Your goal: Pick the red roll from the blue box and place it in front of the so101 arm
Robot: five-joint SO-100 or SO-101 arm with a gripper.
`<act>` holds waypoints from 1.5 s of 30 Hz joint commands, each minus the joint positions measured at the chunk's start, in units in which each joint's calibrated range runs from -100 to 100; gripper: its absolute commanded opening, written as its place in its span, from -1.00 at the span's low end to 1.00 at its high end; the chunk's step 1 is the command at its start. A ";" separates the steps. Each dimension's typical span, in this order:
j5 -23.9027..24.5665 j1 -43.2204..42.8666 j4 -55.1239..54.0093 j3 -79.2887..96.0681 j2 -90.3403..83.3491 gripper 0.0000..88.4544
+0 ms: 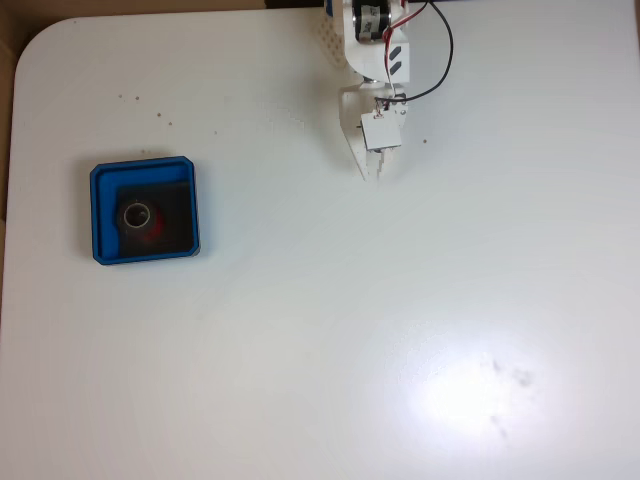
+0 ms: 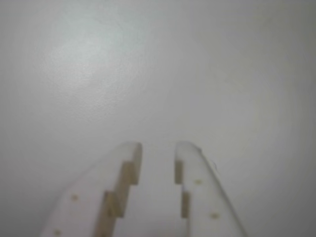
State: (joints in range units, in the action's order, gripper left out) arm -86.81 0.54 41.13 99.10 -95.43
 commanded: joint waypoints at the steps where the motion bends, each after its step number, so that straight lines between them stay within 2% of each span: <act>1: -0.22 0.09 -1.20 0.72 -3.57 -0.98; 6: -0.22 1.36 -1.12 0.63 -3.57 -0.98; 8: -0.22 4.49 -1.12 0.63 -3.57 -0.98; 25: -0.31 50.60 -1.20 0.18 -3.57 -0.98; 29: -0.31 52.26 -1.78 -1.98 -1.90 -0.98; 32: -0.31 52.17 -1.86 -8.36 6.46 -0.98; 39: 0.21 52.75 -1.69 -41.15 43.84 -0.98; 45: 0.21 52.75 -1.69 -56.07 53.62 -0.98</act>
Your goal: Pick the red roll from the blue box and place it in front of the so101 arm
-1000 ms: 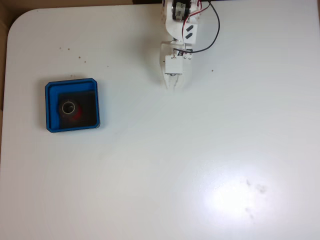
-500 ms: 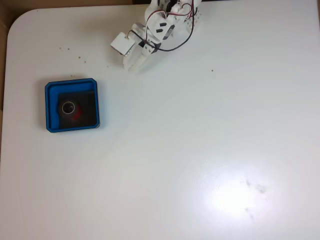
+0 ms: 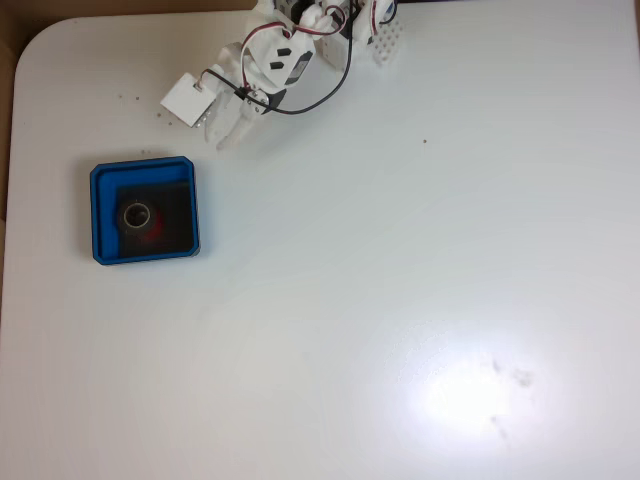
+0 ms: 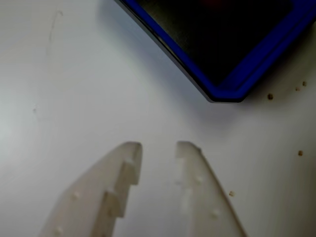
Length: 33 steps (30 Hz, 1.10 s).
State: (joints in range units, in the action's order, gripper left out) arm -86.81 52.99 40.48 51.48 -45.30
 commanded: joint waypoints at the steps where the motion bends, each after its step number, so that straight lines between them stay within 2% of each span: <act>1: 0.21 0.21 -1.04 -10.33 5.17 -0.98; 15: 0.21 3.72 -0.46 -51.84 49.31 -0.98; 26: 0.21 4.21 -0.46 -59.03 64.11 -0.97; 33: 0.30 5.58 -0.71 -59.03 65.37 -0.73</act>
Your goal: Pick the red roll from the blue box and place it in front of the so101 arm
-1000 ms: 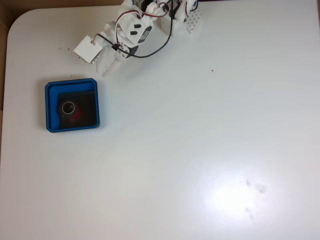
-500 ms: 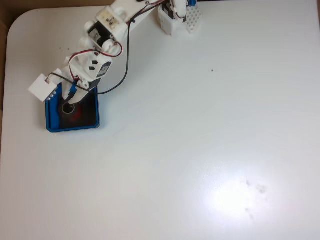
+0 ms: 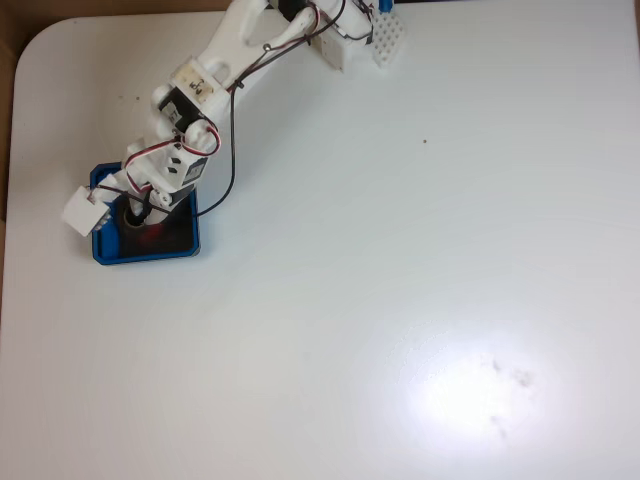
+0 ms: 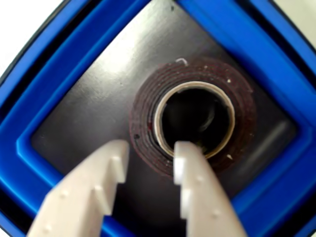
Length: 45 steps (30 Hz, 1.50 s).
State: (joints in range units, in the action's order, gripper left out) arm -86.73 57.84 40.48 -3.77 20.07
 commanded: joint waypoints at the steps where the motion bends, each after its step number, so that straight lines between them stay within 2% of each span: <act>1: -0.13 0.83 -0.79 -3.87 0.84 -0.71; 20: -0.39 2.00 -1.12 -7.91 4.01 -0.67; 27: -0.39 2.00 -1.12 -7.64 4.10 -0.56; 45: -0.39 1.51 -1.20 -7.91 10.87 -0.56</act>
State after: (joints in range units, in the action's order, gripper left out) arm -86.81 59.52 40.23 -8.16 31.41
